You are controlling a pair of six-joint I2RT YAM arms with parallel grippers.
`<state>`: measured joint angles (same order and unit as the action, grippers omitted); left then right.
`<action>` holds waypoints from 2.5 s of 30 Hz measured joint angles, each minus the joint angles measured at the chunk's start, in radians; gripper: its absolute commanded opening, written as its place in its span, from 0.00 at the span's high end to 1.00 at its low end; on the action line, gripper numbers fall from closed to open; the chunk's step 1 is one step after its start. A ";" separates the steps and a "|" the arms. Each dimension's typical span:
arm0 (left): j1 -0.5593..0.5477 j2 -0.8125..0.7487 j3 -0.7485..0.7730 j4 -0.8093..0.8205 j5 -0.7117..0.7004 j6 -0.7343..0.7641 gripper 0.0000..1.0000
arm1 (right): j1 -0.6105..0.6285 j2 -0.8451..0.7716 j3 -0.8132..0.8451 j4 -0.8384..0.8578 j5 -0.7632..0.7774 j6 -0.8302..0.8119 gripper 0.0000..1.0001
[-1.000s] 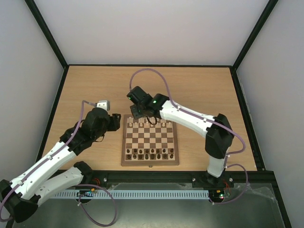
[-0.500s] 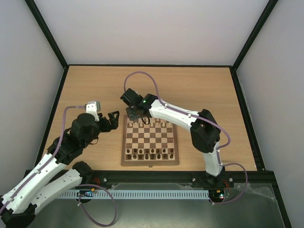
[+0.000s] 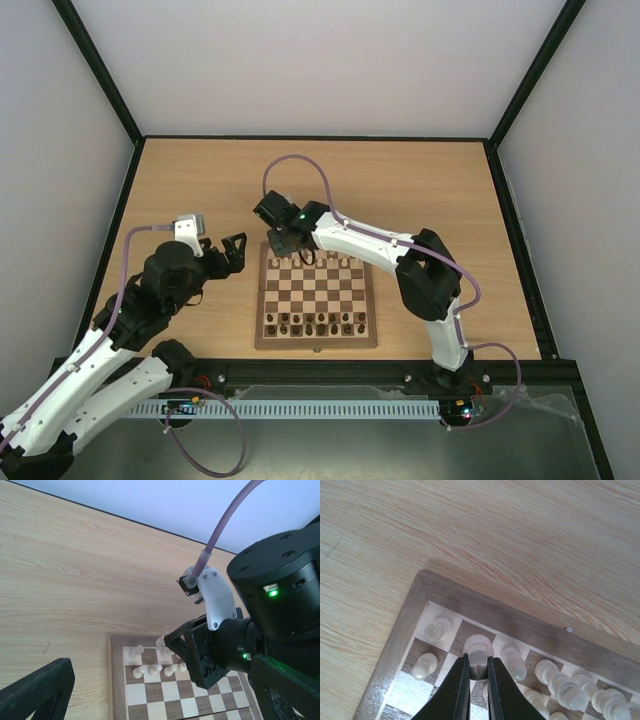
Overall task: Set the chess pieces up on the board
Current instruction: Place the chess piece on the chessboard.
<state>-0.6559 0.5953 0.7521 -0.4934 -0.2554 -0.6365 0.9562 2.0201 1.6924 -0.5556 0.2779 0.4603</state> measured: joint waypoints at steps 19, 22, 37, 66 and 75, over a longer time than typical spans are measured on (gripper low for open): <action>0.000 -0.018 0.000 0.000 -0.007 -0.004 0.01 | 0.000 0.000 -0.091 0.068 -0.012 0.016 0.97; 0.000 -0.018 0.000 0.000 -0.008 -0.004 0.01 | 0.000 0.000 -0.093 0.076 -0.015 0.016 0.96; 0.000 -0.019 0.000 0.000 -0.008 -0.004 0.01 | 0.000 0.025 -0.093 0.095 -0.026 0.016 0.96; 0.000 -0.027 0.000 0.000 -0.008 -0.004 0.01 | 0.000 0.038 -0.097 0.110 -0.034 0.015 0.91; 0.000 -0.026 0.000 0.000 -0.008 -0.004 0.01 | 0.000 0.045 -0.097 0.110 -0.034 0.015 0.84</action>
<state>-0.6559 0.5690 0.7521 -0.4934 -0.2634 -0.6403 0.9562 2.0651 1.5955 -0.4458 0.2440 0.4751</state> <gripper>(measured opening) 0.992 0.152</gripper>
